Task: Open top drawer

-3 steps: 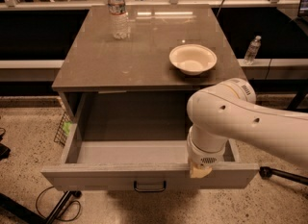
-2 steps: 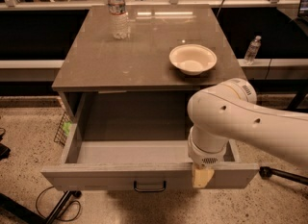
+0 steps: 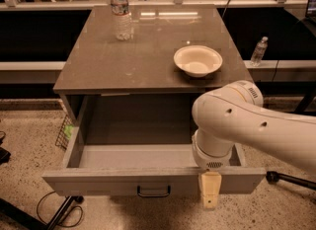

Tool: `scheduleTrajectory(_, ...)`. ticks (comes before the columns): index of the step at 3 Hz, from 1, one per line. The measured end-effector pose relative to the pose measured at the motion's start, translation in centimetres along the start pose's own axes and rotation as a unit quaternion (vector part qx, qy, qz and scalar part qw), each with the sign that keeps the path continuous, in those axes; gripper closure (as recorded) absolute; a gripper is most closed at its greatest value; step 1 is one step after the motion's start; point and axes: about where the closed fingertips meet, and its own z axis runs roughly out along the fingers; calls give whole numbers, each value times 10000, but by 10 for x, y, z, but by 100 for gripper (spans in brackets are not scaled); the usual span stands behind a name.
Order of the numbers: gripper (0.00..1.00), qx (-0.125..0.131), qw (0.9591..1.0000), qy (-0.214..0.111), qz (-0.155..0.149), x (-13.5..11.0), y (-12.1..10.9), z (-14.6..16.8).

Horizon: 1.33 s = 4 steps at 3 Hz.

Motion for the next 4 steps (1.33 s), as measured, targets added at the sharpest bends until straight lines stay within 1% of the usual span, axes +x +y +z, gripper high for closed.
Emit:
scheduleTrajectory(1, 18, 225, 9992, 291, -132, -7, -3, -36)
scheduleTrajectory(2, 41, 492, 9958, 723, -256, -19, -17, -91)
scheduleTrajectory(3, 72, 645, 9926, 936, -432, -21, -48, -133)
scheduleTrajectory(4, 95, 824, 9928, 687, -527, -1, -74, -134)
